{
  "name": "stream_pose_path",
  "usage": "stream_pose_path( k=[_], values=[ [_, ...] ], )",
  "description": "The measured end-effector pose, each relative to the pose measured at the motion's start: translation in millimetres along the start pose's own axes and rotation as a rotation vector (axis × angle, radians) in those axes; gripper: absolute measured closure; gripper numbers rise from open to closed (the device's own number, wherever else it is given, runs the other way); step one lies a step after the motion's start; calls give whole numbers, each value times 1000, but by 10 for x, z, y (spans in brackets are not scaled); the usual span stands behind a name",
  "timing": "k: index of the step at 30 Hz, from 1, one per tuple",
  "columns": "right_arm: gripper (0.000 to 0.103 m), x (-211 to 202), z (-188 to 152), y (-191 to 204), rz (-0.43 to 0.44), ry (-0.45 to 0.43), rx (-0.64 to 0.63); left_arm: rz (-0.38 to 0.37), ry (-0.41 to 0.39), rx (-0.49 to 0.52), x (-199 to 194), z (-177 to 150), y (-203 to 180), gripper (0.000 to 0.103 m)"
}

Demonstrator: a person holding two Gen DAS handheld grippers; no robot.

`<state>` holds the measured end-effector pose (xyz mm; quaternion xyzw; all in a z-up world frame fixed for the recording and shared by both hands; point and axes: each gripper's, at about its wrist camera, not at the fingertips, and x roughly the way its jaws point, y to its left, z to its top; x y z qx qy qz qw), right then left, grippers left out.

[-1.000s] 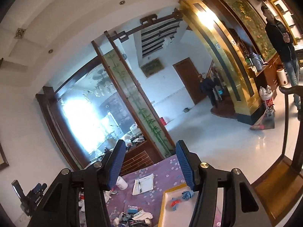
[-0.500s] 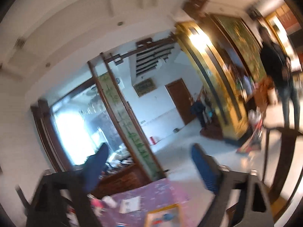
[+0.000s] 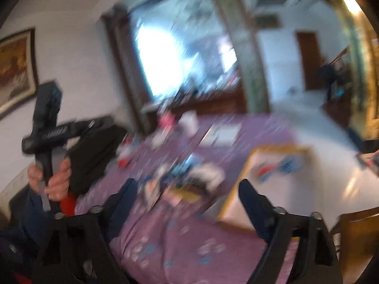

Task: Organize soft objects
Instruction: 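Move both open grippers back over the pile on the table, then grasp the blue tissue pack with the left gripper while the right grasps the white printed bag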

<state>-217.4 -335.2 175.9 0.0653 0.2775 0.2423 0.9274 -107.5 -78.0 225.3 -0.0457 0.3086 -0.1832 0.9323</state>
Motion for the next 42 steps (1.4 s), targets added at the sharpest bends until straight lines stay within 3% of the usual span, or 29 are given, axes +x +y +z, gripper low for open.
stream_pose_path(
  k=[3, 8, 12, 15, 18, 20, 23, 27, 34, 36, 38, 39, 42],
  values=[
    [23, 708, -176, 202, 83, 126, -24, 117, 52, -147, 191, -438, 822, 21],
    [23, 1688, -160, 696, 89, 255, -177, 293, 123, -348, 572, -1092, 1814, 21],
    [23, 2349, -126, 967, 8, 322, -299, 277, 210, -425, 900, -1291, 2136, 21],
    [23, 2787, -94, 1020, -18, 384, -354, 245, 206, -415, 917, -1262, 2188, 21],
    [25, 3084, -93, 950, -38, 430, -331, 232, 214, -405, 948, -1180, 2178, 21],
    [60, 3195, -103, 854, -25, 463, -310, 238, 209, -395, 957, -1121, 2175, 21],
    [61, 3179, -127, 707, 34, 460, -253, 239, 229, -389, 1043, -1055, 2161, 21],
    [62, 2877, -50, 520, 154, 334, -166, 254, 256, -361, 1170, -982, 2070, 20],
    [61, 2599, 237, 120, 180, 153, -15, 323, 345, -251, 1664, -912, 1775, 16],
    [61, 2587, 257, 52, 184, 141, 18, 367, 368, -218, 1802, -947, 1726, 20],
    [61, 2588, 264, 11, 185, 143, 40, 431, 338, -184, 1807, -957, 1702, 48],
    [61, 2592, 263, -8, 186, 146, 51, 452, 319, -184, 1777, -959, 1716, 52],
    [61, 2570, 259, -21, 191, 145, 64, 420, 286, -245, 1690, -977, 1821, 53]
  ],
)
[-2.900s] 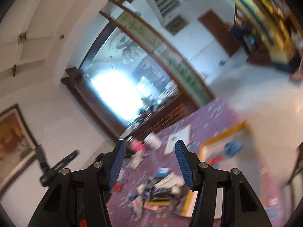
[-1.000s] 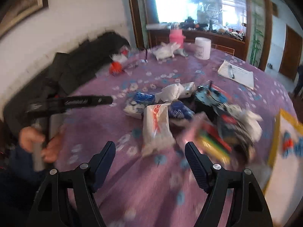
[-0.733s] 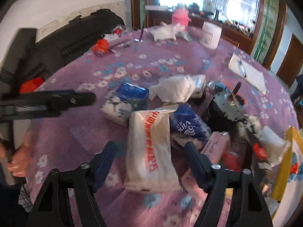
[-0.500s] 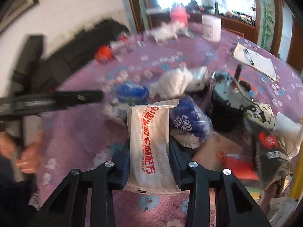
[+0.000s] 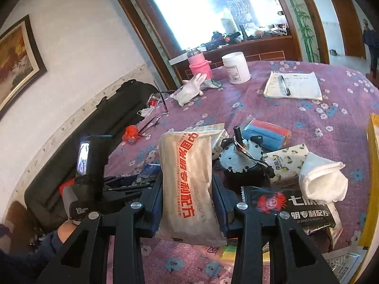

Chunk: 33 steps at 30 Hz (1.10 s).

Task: Organize soft objects
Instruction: 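Grasp the blue tissue pack with the left gripper while the right grasps the white printed bag, then carry the tissue pack and white bag toward the yellow-rimmed tray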

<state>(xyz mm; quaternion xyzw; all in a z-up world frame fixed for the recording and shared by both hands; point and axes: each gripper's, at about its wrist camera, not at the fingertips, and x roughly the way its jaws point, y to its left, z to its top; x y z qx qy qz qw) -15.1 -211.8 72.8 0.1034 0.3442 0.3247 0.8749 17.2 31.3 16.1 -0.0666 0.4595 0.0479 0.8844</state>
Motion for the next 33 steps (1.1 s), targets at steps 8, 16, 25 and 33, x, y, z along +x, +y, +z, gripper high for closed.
stream_pose_path(
  k=[8, 16, 25, 33],
  values=[
    [61, 54, -18, 17, -21, 13, -27, -18, -106, 3, -326, -20, -98, 53],
    [61, -54, 23, -4, -25, -42, -32, 9, -194, 63, -553, -57, -400, 52],
    [61, -169, 96, -160, -70, -95, 6, 92, -320, 126, -794, -116, -720, 52],
    [61, -244, 93, -220, -69, -112, 22, 90, -333, 155, -860, -205, -863, 52]
  ],
)
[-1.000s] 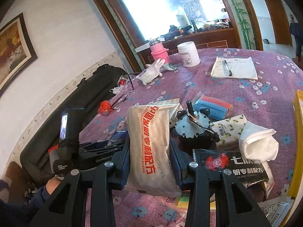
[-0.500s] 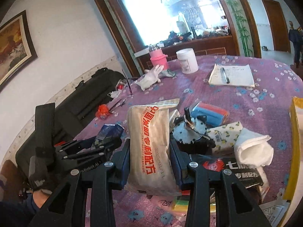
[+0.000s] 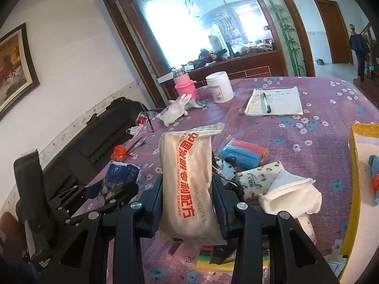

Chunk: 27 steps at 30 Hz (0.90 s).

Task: Organize soft objects
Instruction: 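Carry the tissue pack and white bag toward the yellow-rimmed tray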

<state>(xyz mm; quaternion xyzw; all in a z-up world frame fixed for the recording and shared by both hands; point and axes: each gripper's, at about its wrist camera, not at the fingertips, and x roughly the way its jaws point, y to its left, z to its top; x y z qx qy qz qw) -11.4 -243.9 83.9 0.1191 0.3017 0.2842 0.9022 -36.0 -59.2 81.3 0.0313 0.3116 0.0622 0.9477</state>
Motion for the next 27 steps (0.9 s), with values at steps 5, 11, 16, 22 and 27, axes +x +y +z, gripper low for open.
stream_pose_path(
  k=[5, 11, 16, 22, 27],
  values=[
    [61, -138, -24, -84, -5, -18, 46, -14, -17, 27, -79, -25, -102, 52],
    [61, -369, -109, -217, -18, -46, 89, -29, -38, 52, -173, -30, -234, 52],
    [61, -574, -158, -314, -25, -78, 121, -40, -48, 83, -240, -58, -370, 52],
    [61, -804, -202, -465, -40, -115, 159, -51, -58, 111, -299, -74, -502, 52],
    [61, -990, -226, -646, -62, -150, 196, -59, -64, 143, -359, -99, -655, 52]
  ],
)
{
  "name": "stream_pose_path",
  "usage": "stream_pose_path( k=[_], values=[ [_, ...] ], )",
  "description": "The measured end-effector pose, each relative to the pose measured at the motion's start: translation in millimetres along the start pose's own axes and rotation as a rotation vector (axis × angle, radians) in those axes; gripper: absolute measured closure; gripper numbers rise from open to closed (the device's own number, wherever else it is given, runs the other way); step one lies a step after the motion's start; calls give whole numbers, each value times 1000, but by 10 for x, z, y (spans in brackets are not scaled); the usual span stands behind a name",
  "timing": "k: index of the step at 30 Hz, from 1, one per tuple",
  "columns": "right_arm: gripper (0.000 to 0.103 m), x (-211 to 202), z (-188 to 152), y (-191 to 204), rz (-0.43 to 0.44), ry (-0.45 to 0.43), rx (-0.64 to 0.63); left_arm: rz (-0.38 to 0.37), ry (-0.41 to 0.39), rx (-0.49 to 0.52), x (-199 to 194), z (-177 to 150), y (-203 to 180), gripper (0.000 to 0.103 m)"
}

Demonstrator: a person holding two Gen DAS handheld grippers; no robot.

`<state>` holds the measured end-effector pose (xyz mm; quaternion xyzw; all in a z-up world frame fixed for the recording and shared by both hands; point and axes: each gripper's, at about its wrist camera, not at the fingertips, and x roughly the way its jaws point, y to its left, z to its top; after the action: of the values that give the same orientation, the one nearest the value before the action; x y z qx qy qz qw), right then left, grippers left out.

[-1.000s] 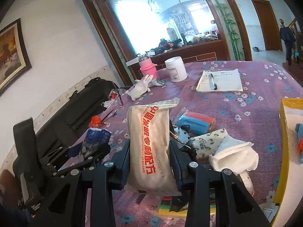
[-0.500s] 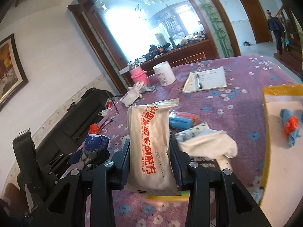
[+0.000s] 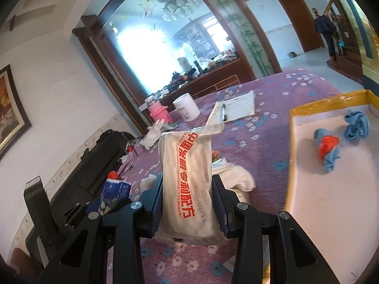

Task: Organize soft objects
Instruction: 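Carry the tissue pack and white bag toward the yellow-rimmed tray, then lower both held items into the tray and open both grippers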

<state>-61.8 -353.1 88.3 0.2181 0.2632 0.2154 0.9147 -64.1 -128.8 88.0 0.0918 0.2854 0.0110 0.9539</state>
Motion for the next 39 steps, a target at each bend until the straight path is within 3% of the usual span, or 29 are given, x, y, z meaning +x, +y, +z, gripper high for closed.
stream_pose_path(
  k=[10, 16, 20, 26, 33, 39],
  values=[
    [61, -465, 162, -561, -109, -119, 98, -30, -24, 96, -97, 95, -425, 52],
    [61, -721, 192, -1097, -214, -151, 222, -105, -39, 163, -161, 192, -875, 52],
    [61, -806, 203, -1372, -309, -149, 289, -195, -30, 193, -174, 295, -1220, 52],
    [61, -868, 198, -1548, -401, -141, 333, -410, 79, 212, 21, 502, -1802, 52],
    [61, -941, 174, -1592, -458, -155, 341, -526, 226, 213, 361, 395, -2248, 52],
    [56, -906, 185, -1552, -471, -137, 320, -536, 240, 248, 415, 262, -2395, 51]
  ],
)
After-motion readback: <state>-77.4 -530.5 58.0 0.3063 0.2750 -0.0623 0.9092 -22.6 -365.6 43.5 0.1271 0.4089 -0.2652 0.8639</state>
